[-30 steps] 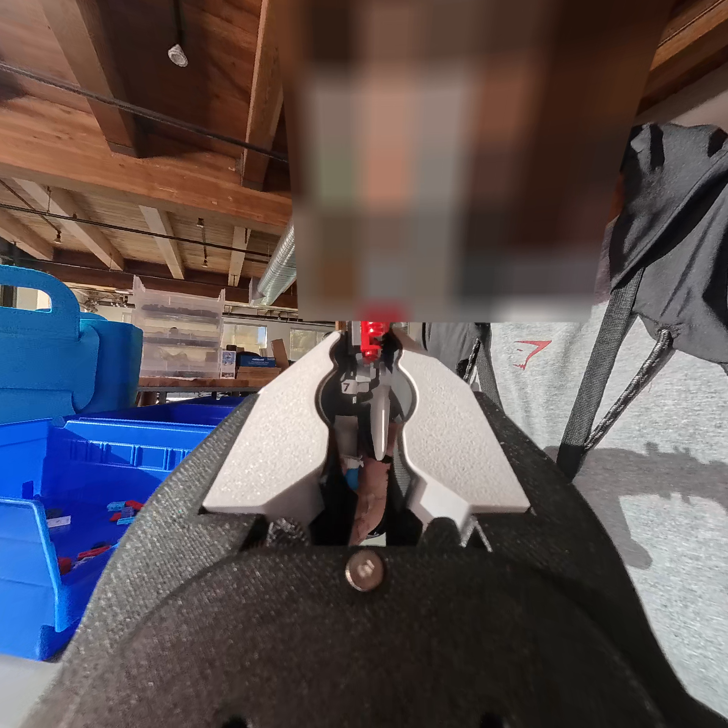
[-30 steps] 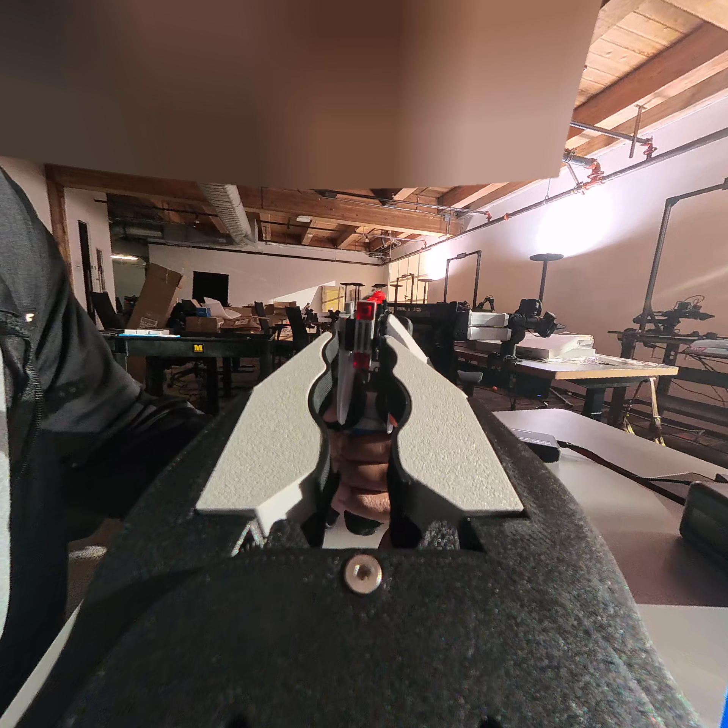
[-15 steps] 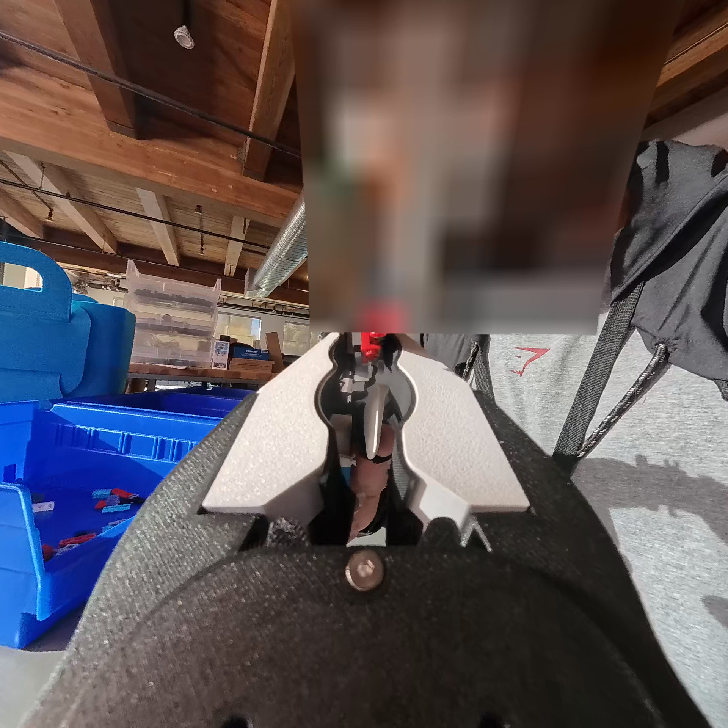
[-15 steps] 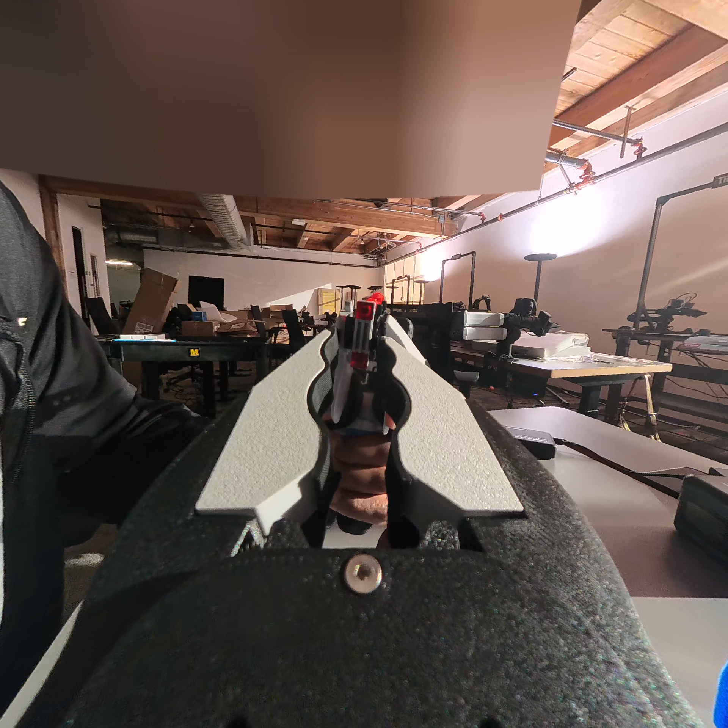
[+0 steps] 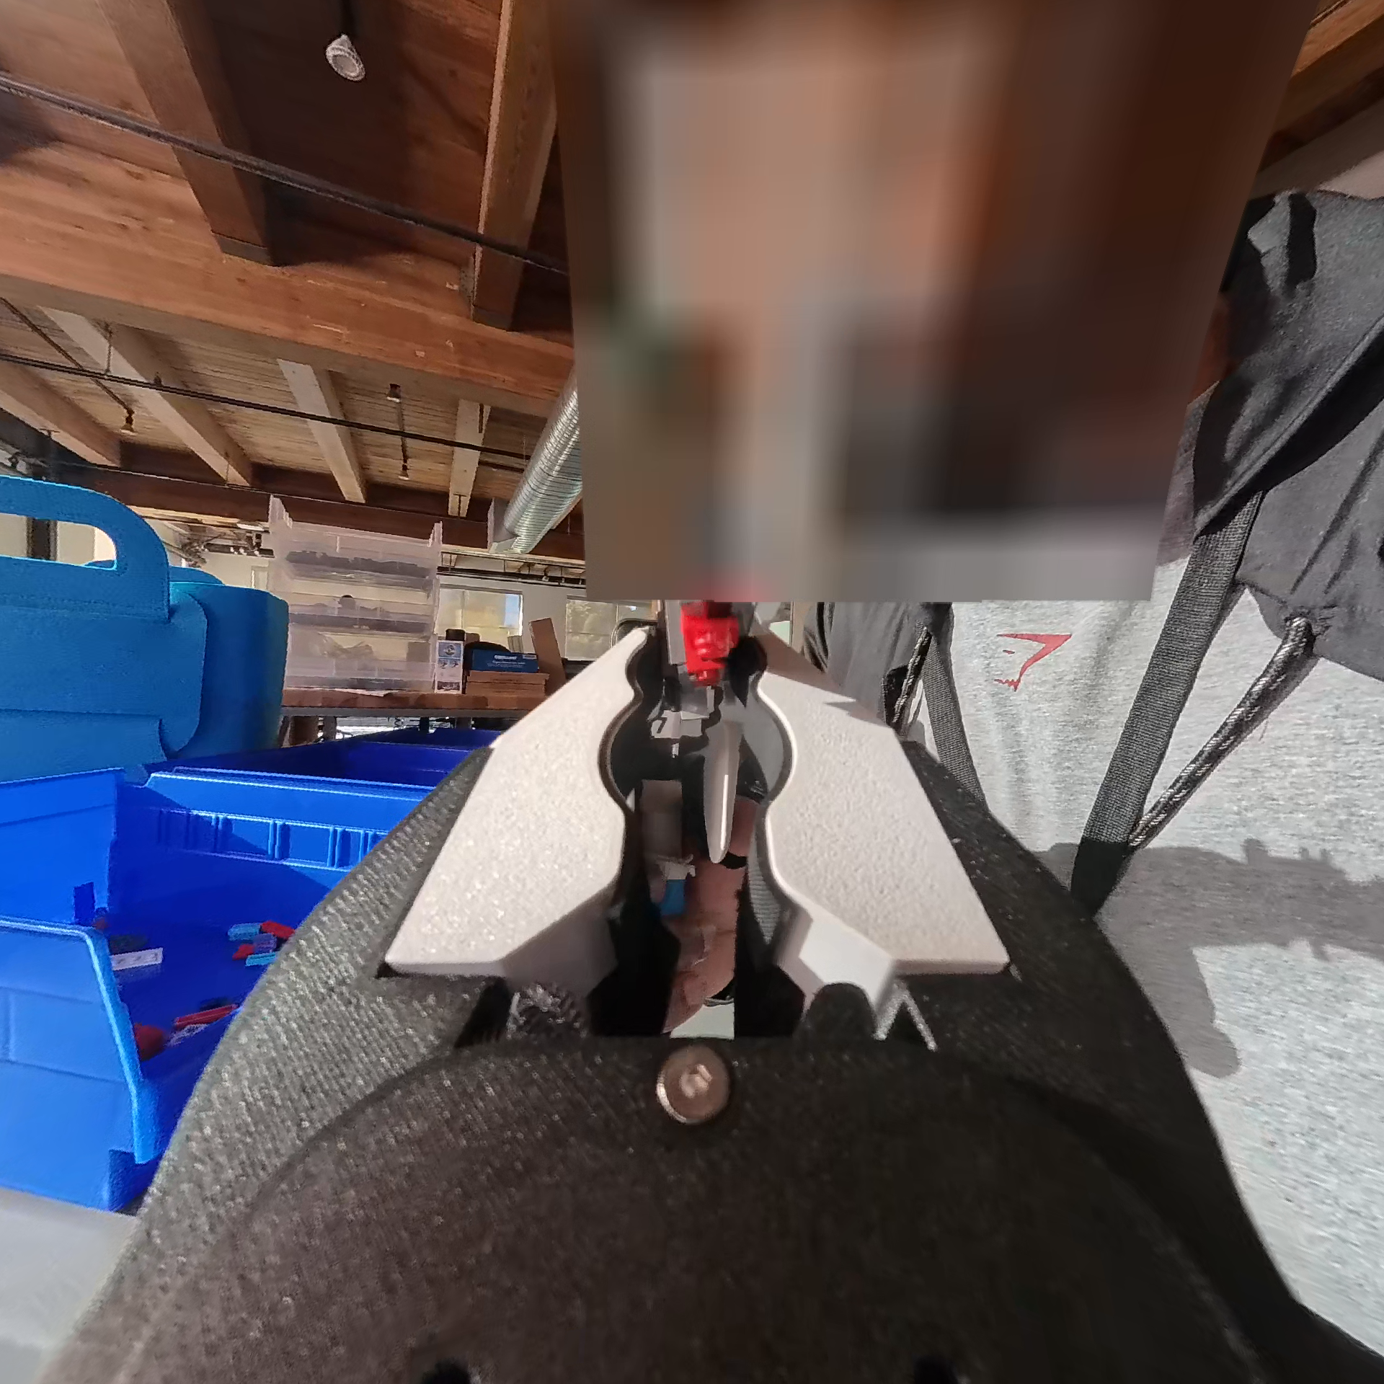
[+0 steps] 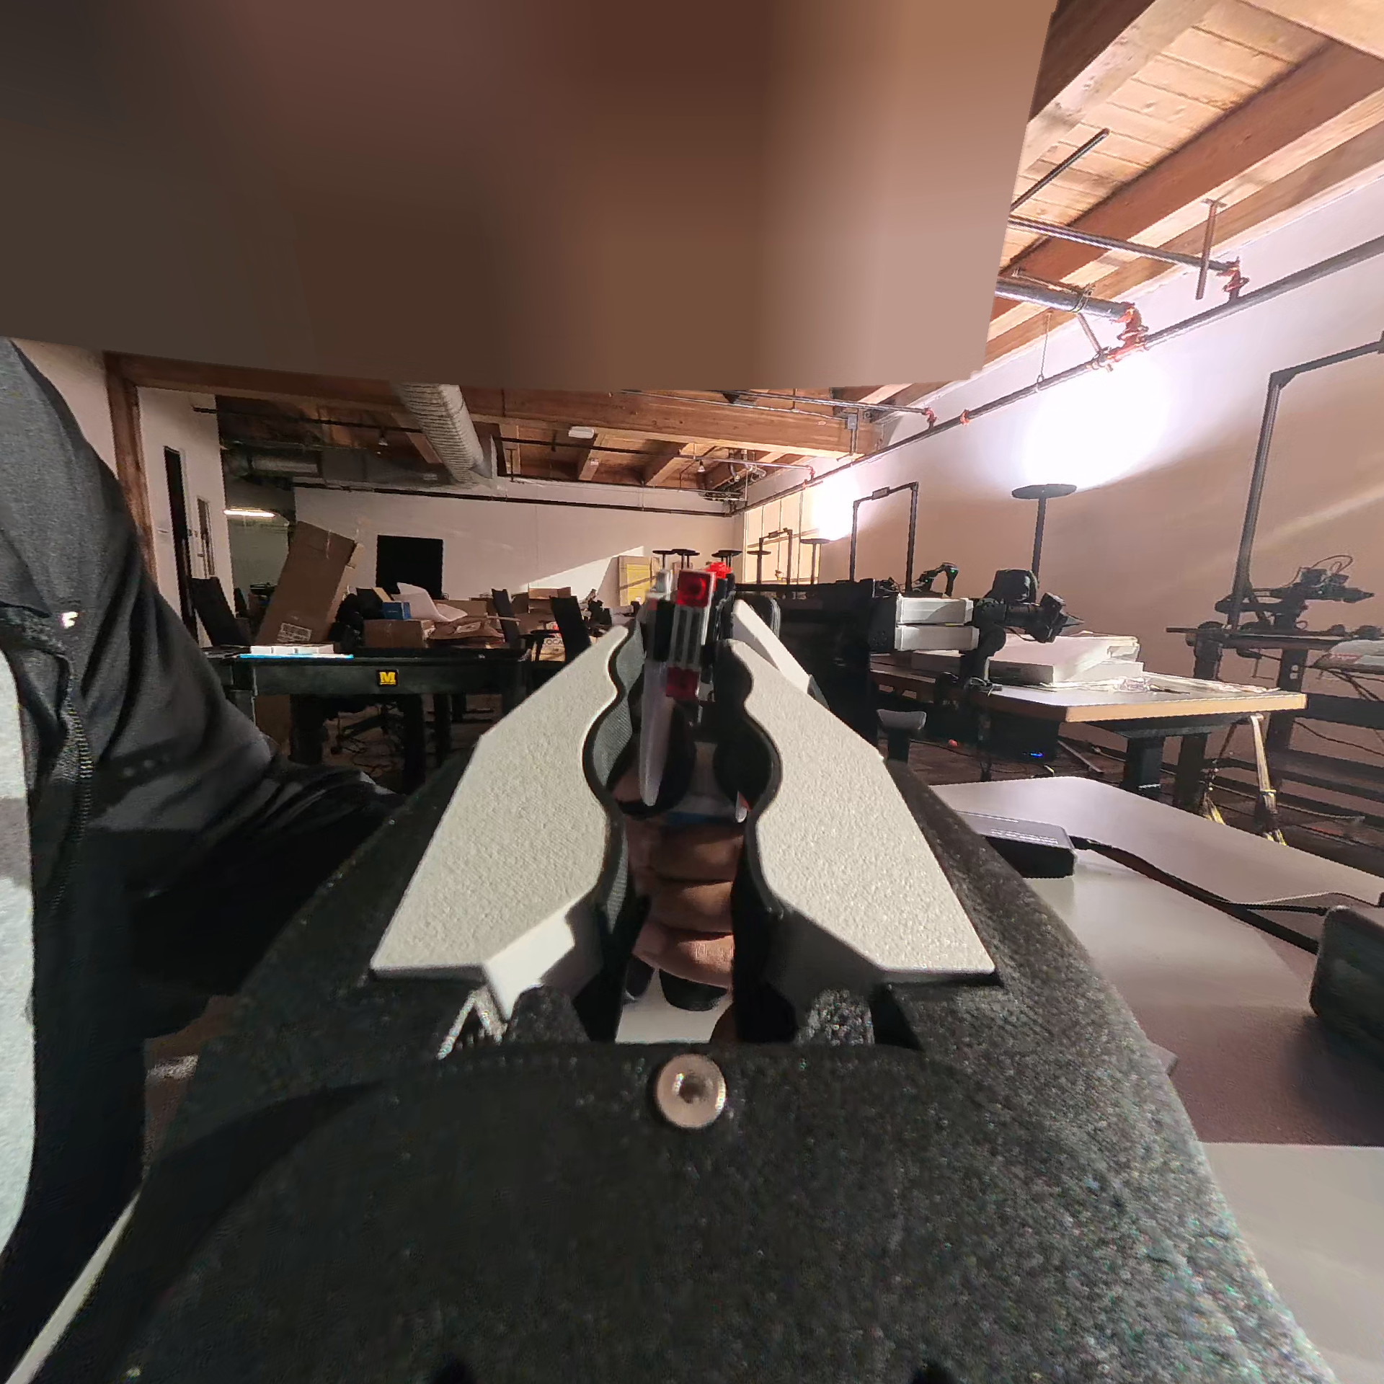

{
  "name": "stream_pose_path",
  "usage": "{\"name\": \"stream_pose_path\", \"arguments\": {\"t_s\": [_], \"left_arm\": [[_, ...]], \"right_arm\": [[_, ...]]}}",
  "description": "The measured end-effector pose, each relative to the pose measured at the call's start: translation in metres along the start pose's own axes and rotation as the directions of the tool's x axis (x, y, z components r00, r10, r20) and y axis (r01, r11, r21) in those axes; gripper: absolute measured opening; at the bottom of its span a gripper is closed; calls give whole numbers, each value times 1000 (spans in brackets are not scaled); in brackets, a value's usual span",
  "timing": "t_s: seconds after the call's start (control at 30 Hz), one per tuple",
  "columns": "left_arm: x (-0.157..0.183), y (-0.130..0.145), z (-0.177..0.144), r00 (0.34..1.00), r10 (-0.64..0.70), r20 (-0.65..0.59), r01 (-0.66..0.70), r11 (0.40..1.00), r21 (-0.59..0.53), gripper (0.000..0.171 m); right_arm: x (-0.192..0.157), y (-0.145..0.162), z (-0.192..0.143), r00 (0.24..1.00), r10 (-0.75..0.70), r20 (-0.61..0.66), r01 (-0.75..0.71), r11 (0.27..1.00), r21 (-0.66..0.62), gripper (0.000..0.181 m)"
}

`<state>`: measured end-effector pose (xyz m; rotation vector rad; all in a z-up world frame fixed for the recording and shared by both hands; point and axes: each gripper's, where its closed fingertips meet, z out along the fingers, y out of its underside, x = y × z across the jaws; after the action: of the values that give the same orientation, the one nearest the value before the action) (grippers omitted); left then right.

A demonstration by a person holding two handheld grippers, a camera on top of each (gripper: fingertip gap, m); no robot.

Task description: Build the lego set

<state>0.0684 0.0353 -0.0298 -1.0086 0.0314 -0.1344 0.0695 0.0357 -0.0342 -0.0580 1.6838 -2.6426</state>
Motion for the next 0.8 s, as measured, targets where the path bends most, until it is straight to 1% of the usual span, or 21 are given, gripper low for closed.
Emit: {"name": "stream_pose_path", "arguments": {"t_s": [0.33, 0.47, 0.63, 0.8], "left_arm": [[1, 1, 0, 999, 53, 8, -53, 998, -30, 18], [2, 8, 3, 998, 63, 2, -62, 995, -80, 19], [1, 10, 3, 997, 80, 11, -79, 991, -105, 19], [2, 10, 3, 996, 92, 12, -90, 989, -116, 19]], "right_arm": [[-1, 1, 0, 999, 6, 34, -6, 1000, 6, 21], [-1, -4, -1, 999, 22, 46, -24, 999, 35, 29], [-3, -4, -2, 998, 13, 57, -15, 999, 35, 24], [-3, -4, -3, 998, 19, 61, -21, 999, 33, 23]]}}
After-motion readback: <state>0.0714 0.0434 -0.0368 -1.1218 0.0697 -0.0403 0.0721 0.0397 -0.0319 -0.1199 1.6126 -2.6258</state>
